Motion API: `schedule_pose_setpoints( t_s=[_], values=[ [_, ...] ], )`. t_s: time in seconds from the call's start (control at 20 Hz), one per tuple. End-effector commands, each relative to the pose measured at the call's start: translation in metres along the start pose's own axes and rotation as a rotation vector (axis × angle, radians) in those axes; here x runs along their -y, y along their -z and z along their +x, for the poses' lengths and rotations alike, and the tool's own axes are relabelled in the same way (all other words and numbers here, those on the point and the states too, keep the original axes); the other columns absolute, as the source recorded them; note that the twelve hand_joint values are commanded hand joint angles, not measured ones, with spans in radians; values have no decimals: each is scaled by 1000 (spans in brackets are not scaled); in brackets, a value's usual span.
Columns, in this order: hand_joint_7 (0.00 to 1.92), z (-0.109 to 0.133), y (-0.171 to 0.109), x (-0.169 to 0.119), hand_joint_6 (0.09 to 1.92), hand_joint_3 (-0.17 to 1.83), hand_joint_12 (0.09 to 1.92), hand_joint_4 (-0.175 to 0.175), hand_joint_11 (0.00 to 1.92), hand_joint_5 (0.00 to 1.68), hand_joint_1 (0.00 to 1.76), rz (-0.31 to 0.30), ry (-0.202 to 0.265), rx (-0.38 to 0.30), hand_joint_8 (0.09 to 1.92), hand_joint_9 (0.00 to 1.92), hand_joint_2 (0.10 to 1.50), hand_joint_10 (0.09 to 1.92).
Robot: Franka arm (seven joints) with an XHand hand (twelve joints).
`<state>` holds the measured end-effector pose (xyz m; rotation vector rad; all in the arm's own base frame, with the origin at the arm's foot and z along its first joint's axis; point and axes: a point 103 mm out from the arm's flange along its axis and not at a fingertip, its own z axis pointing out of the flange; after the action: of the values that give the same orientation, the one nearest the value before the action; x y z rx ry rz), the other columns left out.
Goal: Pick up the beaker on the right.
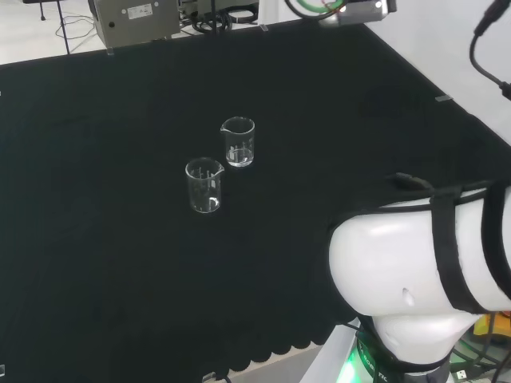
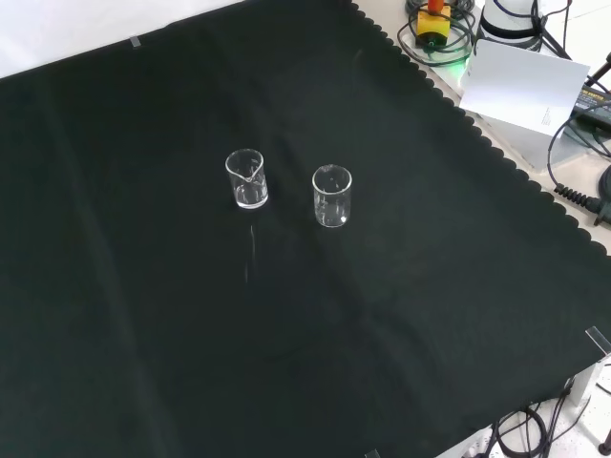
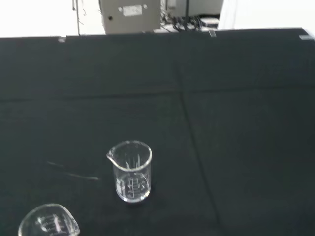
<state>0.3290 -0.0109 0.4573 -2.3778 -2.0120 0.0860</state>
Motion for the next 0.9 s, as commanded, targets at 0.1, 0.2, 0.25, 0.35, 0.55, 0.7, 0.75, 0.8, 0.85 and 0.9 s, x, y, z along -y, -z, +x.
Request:
schedule_pose_setpoints(
  t_s=[0.1, 0.2, 0.25, 0.35, 0.55, 0.7, 0.75, 0.8, 0.85, 0.9],
  values=[
    [0, -27, -56, -53, 87, 73, 1294, -37, 0, 308, 123, 80, -56, 17, 334, 77, 1373, 667],
    [0, -30, -69, -68, 87, 68, 1295, -38, 0, 309, 147, 80, -39, 1, 343, 82, 1362, 668],
    [6, -28, -75, -75, 87, 56, 1300, -37, 0, 305, 193, 80, -31, -10, 352, 91, 1337, 671],
    [31, -25, -87, -89, 87, 24, 1323, -37, 0, 302, 328, 74, -7, -18, 377, 123, 1268, 684],
    [74, -26, -114, -116, 87, -28, 1381, -36, 0, 308, 512, 96, 7, -71, 484, 206, 1170, 702],
    [90, -31, -134, -133, 87, -53, 1406, -35, 0, 317, 570, 113, 22, -100, 520, 236, 1131, 709],
    [98, -31, -140, -139, 87, -61, 1410, -35, 0, 321, 588, 119, 25, -112, 529, 244, 1119, 711],
    [109, -32, -147, -144, 87, -67, 1413, -35, 0, 325, 604, 126, 30, -120, 540, 251, 1109, 712],
    [119, -32, -154, -150, 87, -75, 1417, -35, 0, 333, 620, 133, 39, -139, 550, 260, 1099, 714],
    [128, -33, -160, -154, 87, -82, 1420, -35, 1, 342, 638, 139, 44, -153, 559, 269, 1089, 716]
  ],
)
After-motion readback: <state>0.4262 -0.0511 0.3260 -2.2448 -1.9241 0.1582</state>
